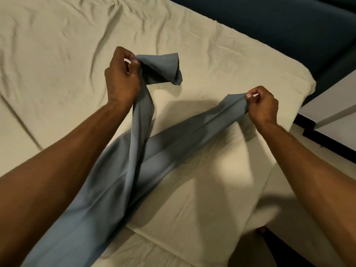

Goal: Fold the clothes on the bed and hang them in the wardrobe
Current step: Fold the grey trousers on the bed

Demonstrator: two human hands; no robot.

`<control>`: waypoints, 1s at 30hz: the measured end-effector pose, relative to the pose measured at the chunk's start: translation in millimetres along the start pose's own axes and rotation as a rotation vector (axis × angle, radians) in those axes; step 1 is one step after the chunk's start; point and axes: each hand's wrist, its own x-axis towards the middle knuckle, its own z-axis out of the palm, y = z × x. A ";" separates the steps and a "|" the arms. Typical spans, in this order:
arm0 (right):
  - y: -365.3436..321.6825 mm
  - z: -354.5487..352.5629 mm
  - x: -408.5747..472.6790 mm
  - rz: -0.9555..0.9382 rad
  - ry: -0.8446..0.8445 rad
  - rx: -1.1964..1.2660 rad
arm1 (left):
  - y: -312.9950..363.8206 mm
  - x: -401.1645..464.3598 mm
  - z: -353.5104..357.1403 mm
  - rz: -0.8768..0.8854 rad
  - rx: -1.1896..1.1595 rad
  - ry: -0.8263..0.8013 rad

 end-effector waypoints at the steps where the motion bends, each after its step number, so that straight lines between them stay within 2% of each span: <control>1: 4.8 -0.2 1.3 -0.040 -0.048 -0.126 | -0.1 0.9 -1.7 -0.001 0.001 -0.014; 3: 18.3 1.5 -2.3 -0.048 -0.201 -0.410 | 0.1 1.0 -5.1 0.005 -0.002 -0.037; 5: 29.3 4.7 -10.9 0.052 -0.261 -0.499 | 0.5 0.6 -8.3 0.006 0.006 -0.034; 8: 33.4 10.8 -23.0 0.178 -0.191 -0.339 | -2.0 2.2 -13.3 -0.023 0.012 -0.006; 11: 27.4 10.6 -26.1 0.173 -0.217 -0.390 | -5.3 4.4 -20.2 -0.048 0.029 0.010; 15: -7.3 7.9 -11.9 -0.011 -0.141 -0.315 | -9.3 5.4 -27.8 -0.059 0.043 0.049; 18: -46.4 10.1 6.8 -0.128 -0.123 -0.012 | -11.4 10.9 -36.1 -0.081 0.075 0.146; 20: -60.4 15.1 17.4 -0.116 -0.204 0.100 | -17.1 16.5 -42.2 -0.113 0.146 0.208; 23: -47.2 25.2 21.8 -0.045 -0.504 0.006 | -34.3 17.3 -48.9 -0.261 0.305 0.230; 25: -31.1 27.8 18.3 0.024 -0.612 -0.041 | -45.2 11.1 -47.4 -0.317 0.413 0.205; 27: -22.8 24.4 10.5 -0.018 -0.632 -0.106 | -50.8 2.5 -38.0 -0.229 0.527 0.168; 28: -19.6 23.1 9.3 -0.057 -0.589 -0.140 | -51.6 -1.8 -29.0 -0.141 0.542 0.129; 30: -14.2 19.7 11.1 -0.119 -0.506 -0.091 | -46.8 -10.3 -0.5 0.083 0.450 -0.043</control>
